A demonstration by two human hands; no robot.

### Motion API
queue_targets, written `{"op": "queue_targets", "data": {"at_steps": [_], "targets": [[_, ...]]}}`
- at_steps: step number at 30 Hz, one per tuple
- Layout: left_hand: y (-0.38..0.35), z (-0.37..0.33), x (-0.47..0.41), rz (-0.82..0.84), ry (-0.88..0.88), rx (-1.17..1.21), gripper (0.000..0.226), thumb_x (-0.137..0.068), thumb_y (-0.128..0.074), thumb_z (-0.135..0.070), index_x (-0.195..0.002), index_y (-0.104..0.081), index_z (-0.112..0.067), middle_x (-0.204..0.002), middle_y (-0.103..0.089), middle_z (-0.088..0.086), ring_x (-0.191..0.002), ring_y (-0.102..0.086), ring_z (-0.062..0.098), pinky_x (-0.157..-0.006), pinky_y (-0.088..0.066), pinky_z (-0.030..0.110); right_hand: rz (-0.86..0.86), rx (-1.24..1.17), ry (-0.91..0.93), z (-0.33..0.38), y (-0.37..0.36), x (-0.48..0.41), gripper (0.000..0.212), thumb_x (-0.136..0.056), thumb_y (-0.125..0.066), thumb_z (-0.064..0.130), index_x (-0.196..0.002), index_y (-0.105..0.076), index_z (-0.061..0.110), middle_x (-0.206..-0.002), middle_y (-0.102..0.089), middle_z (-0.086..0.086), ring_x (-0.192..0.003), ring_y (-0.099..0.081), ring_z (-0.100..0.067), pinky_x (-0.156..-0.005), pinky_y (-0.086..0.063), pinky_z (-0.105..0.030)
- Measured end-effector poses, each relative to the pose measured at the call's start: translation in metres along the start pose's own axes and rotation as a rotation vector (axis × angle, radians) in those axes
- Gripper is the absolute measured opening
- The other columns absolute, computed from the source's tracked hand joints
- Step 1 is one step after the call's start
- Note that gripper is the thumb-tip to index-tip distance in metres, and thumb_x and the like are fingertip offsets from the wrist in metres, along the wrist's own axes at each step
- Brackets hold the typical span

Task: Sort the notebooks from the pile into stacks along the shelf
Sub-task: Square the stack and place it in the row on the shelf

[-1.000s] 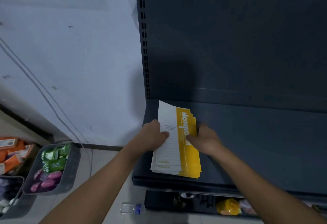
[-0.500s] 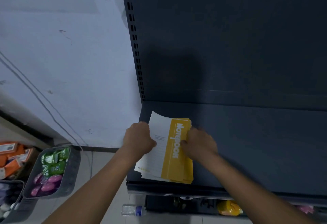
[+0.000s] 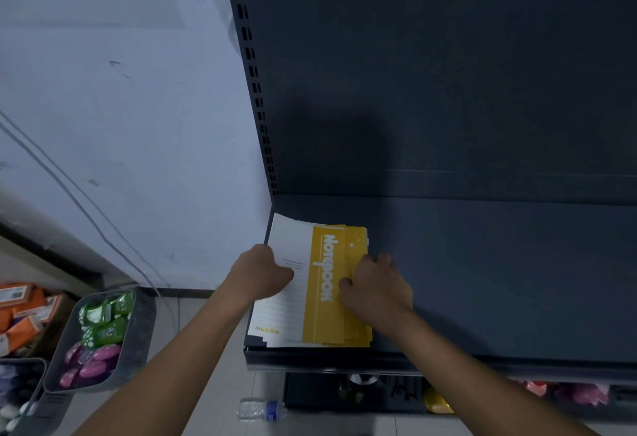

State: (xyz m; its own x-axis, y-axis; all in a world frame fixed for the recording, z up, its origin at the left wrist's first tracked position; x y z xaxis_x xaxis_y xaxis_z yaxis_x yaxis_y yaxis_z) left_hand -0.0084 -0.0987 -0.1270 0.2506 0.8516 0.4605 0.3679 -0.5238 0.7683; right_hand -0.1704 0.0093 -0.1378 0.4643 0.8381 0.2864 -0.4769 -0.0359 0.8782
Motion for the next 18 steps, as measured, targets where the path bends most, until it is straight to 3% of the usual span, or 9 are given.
{"op": "queue_targets", "data": {"at_steps": [3, 6, 14, 18], "targets": [[-0.0026, -0.0004, 0.0019, -0.026, -0.011, 0.028, 0.014, -0.091, -0.063, -0.018, -0.086, -0.053, -0.009, -0.083, -0.059, -0.001, -0.075, -0.057, 0.014, -0.062, -0.050, 0.023, 0.004, -0.008, -0.004, -0.0010, -0.0012, 0.0029, 0.028, -0.097, -0.048, 0.034, -0.108, -0.053, 0.008, -0.123, -0.043, -0.008, -0.115, -0.048, -0.026, -0.073, -0.044, -0.034], [-0.0029, -0.0004, 0.0029, -0.050, -0.008, 0.032, 0.020, -0.089, -0.065, -0.018, -0.100, -0.059, -0.003, -0.085, -0.061, 0.000, -0.080, -0.061, 0.020, -0.061, -0.050, 0.024, 0.020, -0.106, -0.030, -0.0023, -0.0023, -0.0004, 0.025, -0.095, -0.052, 0.034, -0.103, -0.051, 0.010, -0.121, -0.045, -0.007, -0.110, -0.051, -0.025, -0.073, -0.045, -0.033], [-0.0009, 0.0000, 0.0011, -0.084, 0.005, -0.007, 0.018, -0.087, -0.066, -0.020, -0.090, -0.055, -0.005, -0.079, -0.059, 0.000, -0.074, -0.059, 0.018, -0.049, -0.038, 0.022, 0.023, -0.317, -0.051, -0.0097, 0.0018, -0.0054, 0.039, -0.094, -0.061, 0.029, -0.127, -0.052, 0.009, -0.121, -0.048, -0.004, -0.108, -0.057, -0.021, -0.087, -0.051, -0.033], [-0.0004, 0.0008, 0.0008, -0.098, 0.022, 0.007, 0.032, -0.086, -0.068, -0.026, -0.102, -0.051, -0.004, -0.094, -0.063, 0.006, -0.086, -0.063, 0.024, -0.057, -0.044, 0.026, 0.021, -0.403, -0.026, -0.0074, -0.0015, -0.0065, 0.040, -0.091, -0.064, 0.023, -0.127, -0.052, 0.010, -0.115, -0.044, 0.000, -0.104, -0.056, -0.019, -0.084, -0.048, -0.030]]}}
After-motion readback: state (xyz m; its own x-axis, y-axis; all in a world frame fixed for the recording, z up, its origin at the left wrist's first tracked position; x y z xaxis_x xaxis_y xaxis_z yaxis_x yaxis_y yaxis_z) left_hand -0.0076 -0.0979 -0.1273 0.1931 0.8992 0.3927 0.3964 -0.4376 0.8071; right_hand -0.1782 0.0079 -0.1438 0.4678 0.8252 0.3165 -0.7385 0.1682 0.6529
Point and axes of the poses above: each hand's wrist, its own x-axis away from the middle knuckle, its own y-axis out of the back of the hand, z = x × y, the point moved 1 cm from there along -x, towards the middle knuckle
